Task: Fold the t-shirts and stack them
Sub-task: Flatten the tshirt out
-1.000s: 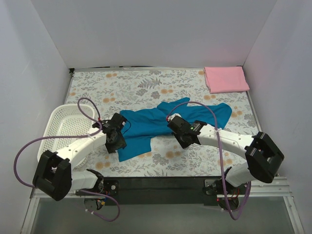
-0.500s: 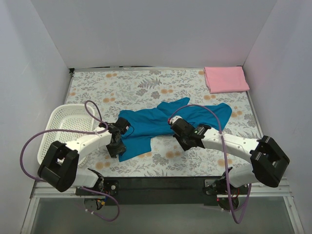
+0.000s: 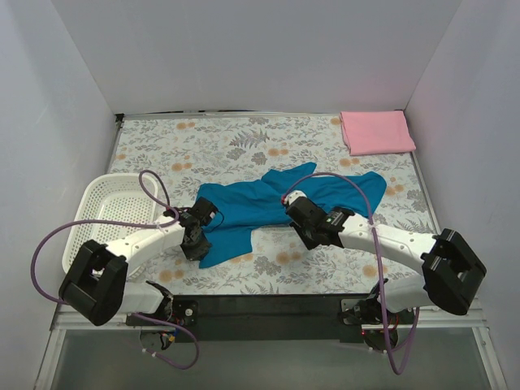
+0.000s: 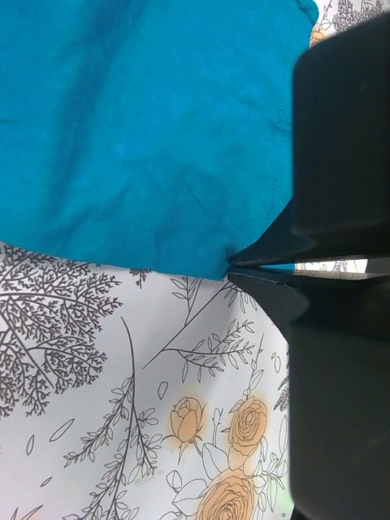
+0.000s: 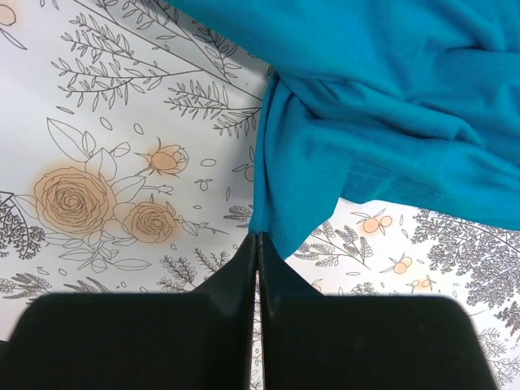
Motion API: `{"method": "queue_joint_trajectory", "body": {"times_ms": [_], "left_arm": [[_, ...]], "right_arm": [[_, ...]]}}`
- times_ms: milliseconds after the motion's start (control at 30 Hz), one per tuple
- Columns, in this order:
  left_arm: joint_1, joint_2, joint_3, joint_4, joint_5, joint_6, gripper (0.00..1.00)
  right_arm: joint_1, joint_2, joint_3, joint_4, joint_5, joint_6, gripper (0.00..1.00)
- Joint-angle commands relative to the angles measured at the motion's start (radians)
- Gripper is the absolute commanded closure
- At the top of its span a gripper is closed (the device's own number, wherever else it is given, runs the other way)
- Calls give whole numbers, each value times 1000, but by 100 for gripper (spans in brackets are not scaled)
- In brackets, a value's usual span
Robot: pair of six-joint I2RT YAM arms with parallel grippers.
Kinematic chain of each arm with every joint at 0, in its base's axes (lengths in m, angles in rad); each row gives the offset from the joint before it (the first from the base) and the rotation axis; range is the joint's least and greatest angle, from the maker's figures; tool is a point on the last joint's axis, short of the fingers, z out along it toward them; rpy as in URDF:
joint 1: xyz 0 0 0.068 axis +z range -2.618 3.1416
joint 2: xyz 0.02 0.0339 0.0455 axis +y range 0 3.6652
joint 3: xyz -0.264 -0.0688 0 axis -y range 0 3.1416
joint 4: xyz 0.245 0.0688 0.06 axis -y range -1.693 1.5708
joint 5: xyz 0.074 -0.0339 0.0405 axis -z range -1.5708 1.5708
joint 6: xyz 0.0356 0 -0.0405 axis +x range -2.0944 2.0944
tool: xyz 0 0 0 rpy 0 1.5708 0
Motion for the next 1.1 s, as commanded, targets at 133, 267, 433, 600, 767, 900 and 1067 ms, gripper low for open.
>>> {"method": "queue_joint_trajectory", "body": {"times_ms": [133, 267, 433, 600, 767, 900, 1067], "left_arm": [[12, 0, 127, -35, -113, 4, 100], [136, 44, 351, -53, -179, 136, 100], [311, 162, 784, -57, -227, 274, 100], [420, 293, 1191, -147, -196, 329, 100], [435, 264, 1535, -192, -210, 409, 100], [435, -13, 1407, -18, -210, 477, 100], [435, -201, 1380, 67, -167, 562, 100]], "right_arm": [[-28, -43, 72, -39, 135, -35, 99], [-100, -58, 181, -62, 221, -104, 99], [-322, -67, 355, -66, 324, -219, 99], [-513, -98, 611, -69, 338, -299, 99], [-553, -227, 794, -40, 309, -431, 99], [-553, -415, 780, -7, 223, -481, 99], [-553, -581, 780, -2, 97, -515, 99]]}}
